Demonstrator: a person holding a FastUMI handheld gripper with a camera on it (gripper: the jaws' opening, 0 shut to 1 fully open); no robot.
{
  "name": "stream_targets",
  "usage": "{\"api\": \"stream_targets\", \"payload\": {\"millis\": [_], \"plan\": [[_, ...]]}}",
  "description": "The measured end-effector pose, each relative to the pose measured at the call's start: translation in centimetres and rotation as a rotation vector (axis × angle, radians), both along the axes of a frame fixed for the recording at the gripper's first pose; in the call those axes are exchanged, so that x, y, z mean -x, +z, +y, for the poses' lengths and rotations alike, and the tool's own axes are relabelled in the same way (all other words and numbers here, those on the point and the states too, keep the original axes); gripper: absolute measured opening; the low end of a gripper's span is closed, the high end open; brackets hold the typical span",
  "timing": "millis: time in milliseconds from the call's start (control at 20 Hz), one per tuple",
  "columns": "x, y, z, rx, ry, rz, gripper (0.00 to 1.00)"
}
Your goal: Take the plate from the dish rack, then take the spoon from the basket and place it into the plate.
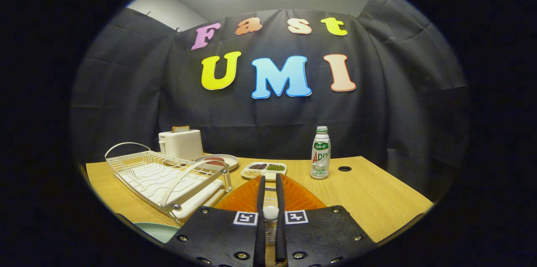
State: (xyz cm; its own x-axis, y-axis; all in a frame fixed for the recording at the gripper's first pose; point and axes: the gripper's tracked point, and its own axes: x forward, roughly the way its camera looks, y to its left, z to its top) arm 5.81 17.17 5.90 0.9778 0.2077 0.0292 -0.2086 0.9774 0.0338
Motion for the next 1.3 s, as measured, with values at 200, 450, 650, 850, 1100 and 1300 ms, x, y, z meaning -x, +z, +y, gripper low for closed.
{"api": "stream_targets", "payload": {"millis": [200, 450, 650, 850, 1100, 1300], "plan": [[0.2, 2.0, -0.7, 0.028, -0.014, -0.007, 0.09], [1.5, 6.5, -1.8, 0.051, -0.025, -0.027, 0.09], [3.5, 11.0, -1.9, 0.142, 0.013, -0.069, 0.09], [5.7, 14.0, -2.7, 0.155, 0.031, -0.058, 0.09], [8.9, 15.0, -3.8, 0.12, 0.053, 0.014, 0.09], [11.3, 14.0, -3.7, 0.168, 0.076, 0.056, 0.09]]}}
